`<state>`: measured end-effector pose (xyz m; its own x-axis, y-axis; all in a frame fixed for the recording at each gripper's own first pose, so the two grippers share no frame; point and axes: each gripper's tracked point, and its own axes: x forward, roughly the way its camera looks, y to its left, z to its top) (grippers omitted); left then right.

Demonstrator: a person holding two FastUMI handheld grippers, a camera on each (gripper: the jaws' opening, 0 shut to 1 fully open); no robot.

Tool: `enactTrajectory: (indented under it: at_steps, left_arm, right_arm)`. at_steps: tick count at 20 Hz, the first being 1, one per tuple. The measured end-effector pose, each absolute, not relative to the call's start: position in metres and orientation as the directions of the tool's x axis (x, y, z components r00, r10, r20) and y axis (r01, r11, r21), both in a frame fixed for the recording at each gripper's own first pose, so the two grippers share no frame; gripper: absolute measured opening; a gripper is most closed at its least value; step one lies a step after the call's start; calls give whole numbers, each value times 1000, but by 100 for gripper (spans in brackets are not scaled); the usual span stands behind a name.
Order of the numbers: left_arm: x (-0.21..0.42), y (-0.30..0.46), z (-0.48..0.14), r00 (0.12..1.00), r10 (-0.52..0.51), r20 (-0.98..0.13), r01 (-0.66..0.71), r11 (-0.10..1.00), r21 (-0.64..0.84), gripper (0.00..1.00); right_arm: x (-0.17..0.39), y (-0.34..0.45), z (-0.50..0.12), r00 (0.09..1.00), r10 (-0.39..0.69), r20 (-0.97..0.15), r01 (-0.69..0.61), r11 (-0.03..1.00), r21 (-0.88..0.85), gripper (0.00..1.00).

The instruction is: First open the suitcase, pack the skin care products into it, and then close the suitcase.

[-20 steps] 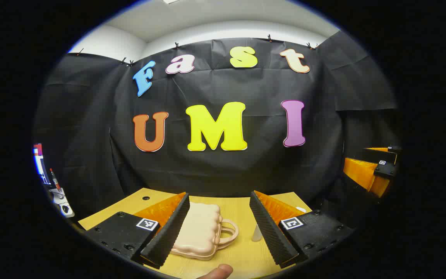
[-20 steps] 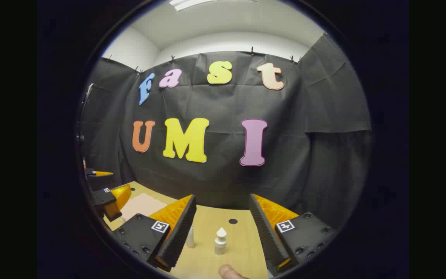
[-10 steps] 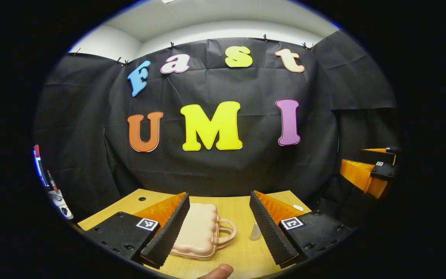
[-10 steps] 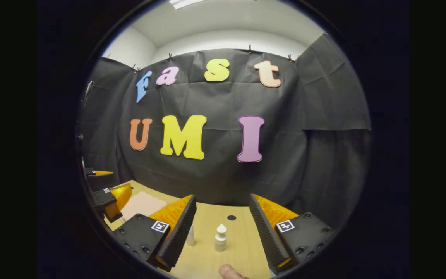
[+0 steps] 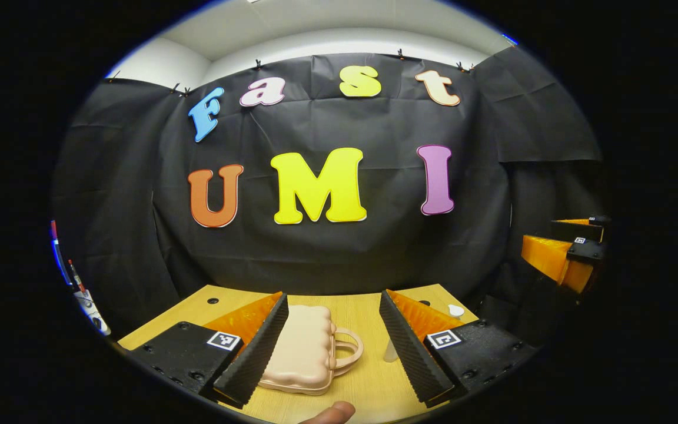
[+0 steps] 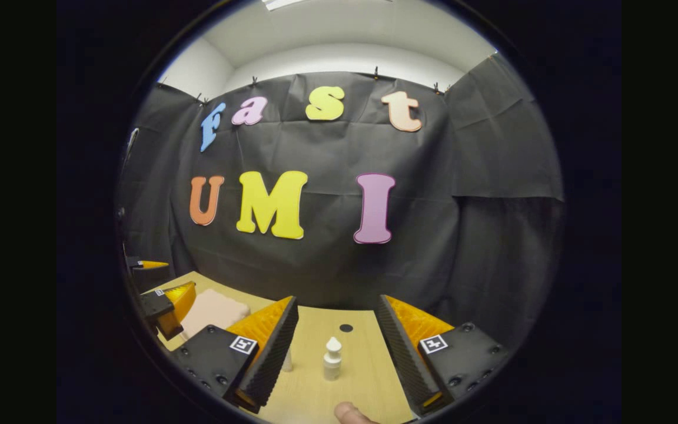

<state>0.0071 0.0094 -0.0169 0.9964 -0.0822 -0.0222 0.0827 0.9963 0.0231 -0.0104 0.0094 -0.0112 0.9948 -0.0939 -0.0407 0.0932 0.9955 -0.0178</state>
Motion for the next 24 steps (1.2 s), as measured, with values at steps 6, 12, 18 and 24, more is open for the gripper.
enactTrajectory:
  at_steps: [6, 12, 18, 24]
  left_arm:
    - [37, 31, -62, 994, -106, -32, 111, 969, 223, 100]
    - [67, 13, -127, 985, -161, -63, 170, 840, 514, 98]
    - [88, -14, -172, 985, -127, -113, 170, 661, 731, 98]
    - [107, -21, -229, 971, -55, -232, 233, 436, 869, 97]
  right_arm:
    - [-19, 11, -22, 984, -168, -61, 166, 985, -39, 81]
    - [-30, -18, -22, 974, -226, -17, 224, 971, -84, 81]
    - [-6, -19, -19, 998, -56, -27, 54, 996, -72, 81]
    - [21, -44, -27, 999, 19, -36, -19, 1000, -12, 81]
